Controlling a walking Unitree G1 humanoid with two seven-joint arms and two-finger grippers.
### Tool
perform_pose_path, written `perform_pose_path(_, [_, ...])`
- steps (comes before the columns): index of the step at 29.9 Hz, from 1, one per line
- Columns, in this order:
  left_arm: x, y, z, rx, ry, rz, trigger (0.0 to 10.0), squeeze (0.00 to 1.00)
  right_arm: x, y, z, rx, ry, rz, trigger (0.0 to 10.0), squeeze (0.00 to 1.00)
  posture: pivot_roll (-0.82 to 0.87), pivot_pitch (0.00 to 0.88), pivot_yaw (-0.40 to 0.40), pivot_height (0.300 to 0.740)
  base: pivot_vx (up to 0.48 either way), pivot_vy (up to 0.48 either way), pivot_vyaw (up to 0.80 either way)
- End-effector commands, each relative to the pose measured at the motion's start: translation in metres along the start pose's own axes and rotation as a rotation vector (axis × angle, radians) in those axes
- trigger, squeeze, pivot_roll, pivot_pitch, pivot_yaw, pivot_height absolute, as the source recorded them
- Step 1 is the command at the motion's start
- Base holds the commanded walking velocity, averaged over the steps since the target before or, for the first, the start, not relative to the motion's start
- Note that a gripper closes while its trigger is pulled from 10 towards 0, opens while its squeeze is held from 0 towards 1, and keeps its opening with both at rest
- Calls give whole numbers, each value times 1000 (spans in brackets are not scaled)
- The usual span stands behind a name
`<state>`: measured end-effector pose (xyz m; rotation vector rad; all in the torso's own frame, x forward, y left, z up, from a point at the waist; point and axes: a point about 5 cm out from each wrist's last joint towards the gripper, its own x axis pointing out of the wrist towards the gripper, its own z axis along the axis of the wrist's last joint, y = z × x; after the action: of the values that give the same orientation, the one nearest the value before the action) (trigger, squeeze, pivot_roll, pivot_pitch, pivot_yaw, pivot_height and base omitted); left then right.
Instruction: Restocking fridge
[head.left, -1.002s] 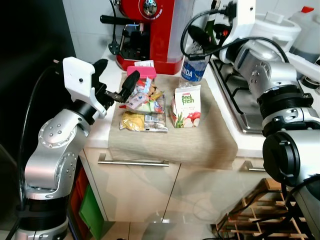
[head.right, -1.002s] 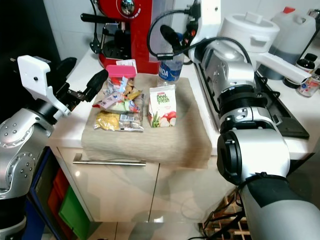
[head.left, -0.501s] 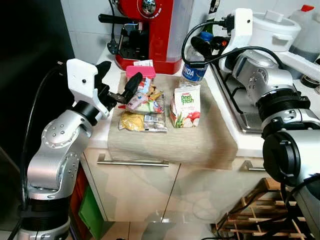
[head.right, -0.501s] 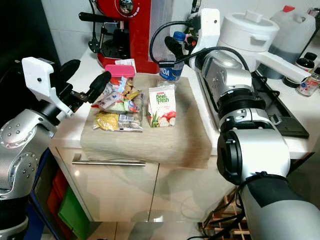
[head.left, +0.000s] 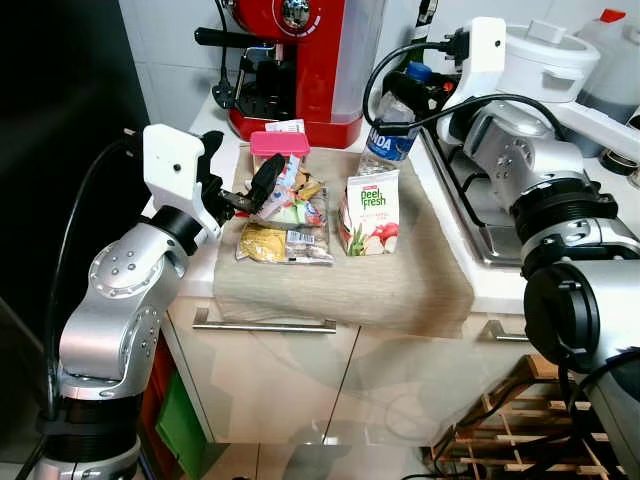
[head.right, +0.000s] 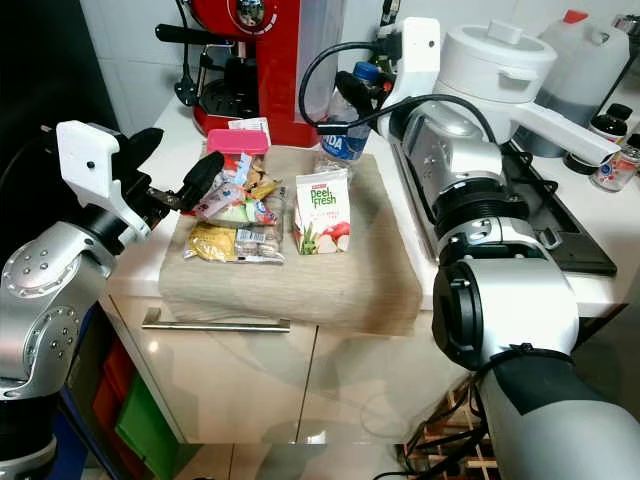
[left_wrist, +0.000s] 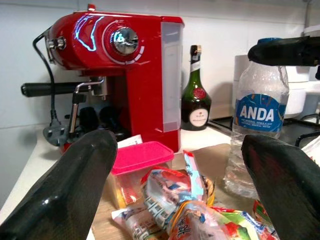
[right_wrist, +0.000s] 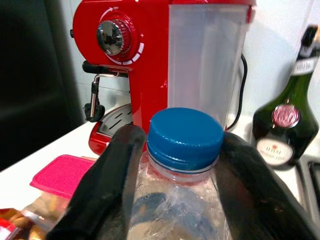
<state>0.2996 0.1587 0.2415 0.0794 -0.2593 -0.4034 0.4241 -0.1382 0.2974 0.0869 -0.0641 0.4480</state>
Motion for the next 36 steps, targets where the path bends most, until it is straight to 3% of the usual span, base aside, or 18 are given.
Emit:
perform_pose_path(1, [0, -1, -3, 0, 9, 7, 10000, 0, -1, -3, 4, -29, -29, -20, 0, 0, -5, 0, -64, 740, 0, 0, 0])
perform_pose_path(6, [2, 4, -8, -2, 22, 78, 10000, 0, -9, -4, 55, -220, -348, -135, 0, 0, -7, 0, -61, 740, 0, 0, 0])
perform_pose_path(9, [1, 3, -7, -12, 4, 103, 10000, 0, -23, -6, 82, -255, -555, -207, 0, 0, -8, 0, -58, 740, 0, 0, 0])
perform_pose_path(10, [1, 3, -7, -12, 4, 103, 10000, 0, -23, -6, 82, -255, -555, -207, 0, 0, -8, 0, -58, 740, 0, 0, 0])
perform_pose_path(12, [1, 1, -6, -6, -10, 121, 10000, 0, -38, -5, 96, -322, -712, -270, 0, 0, -8, 0, -56, 740, 0, 0, 0])
perform_pose_path(14, [0, -1, -5, 19, -27, 133, 10000, 0, -48, 0, 98, -378, -804, -312, 0, 0, -9, 0, -54, 740, 0, 0, 0])
perform_pose_path(16, [0, -2, -3, 29, -44, 144, 10000, 0, -51, 1, 91, -414, -815, -362, 0, 0, -10, 0, -53, 740, 0, 0, 0])
perform_pose_path(18, [2, -4, 0, 38, -73, 144, 10000, 0, -51, 2, 70, -444, -783, -441, 0, 0, -19, 0, -49, 740, 0, 0, 0])
perform_pose_path(20, [5, -6, 5, 61, -105, 160, 10000, 0, -53, 14, 37, -505, -750, -470, 0, 0, -17, 0, -52, 740, 0, 0, 0])
perform_pose_path(23, [7, -6, 7, 66, -127, 192, 10000, 0, -62, 34, 6, -557, -752, -459, 0, 0, -22, 0, -48, 740, 0, 0, 0])
perform_pose_path(26, [8, -6, 6, 81, -135, 218, 10000, 0, -67, 44, -6, -621, -760, -432, 0, 0, -28, 0, -42, 740, 0, 0, 0])
perform_pose_path(36, [12, -5, 8, 124, -169, 279, 10000, 0, -73, 40, -13, -657, -735, -495, 0, 0, -38, 0, -35, 740, -197, 0, 0])
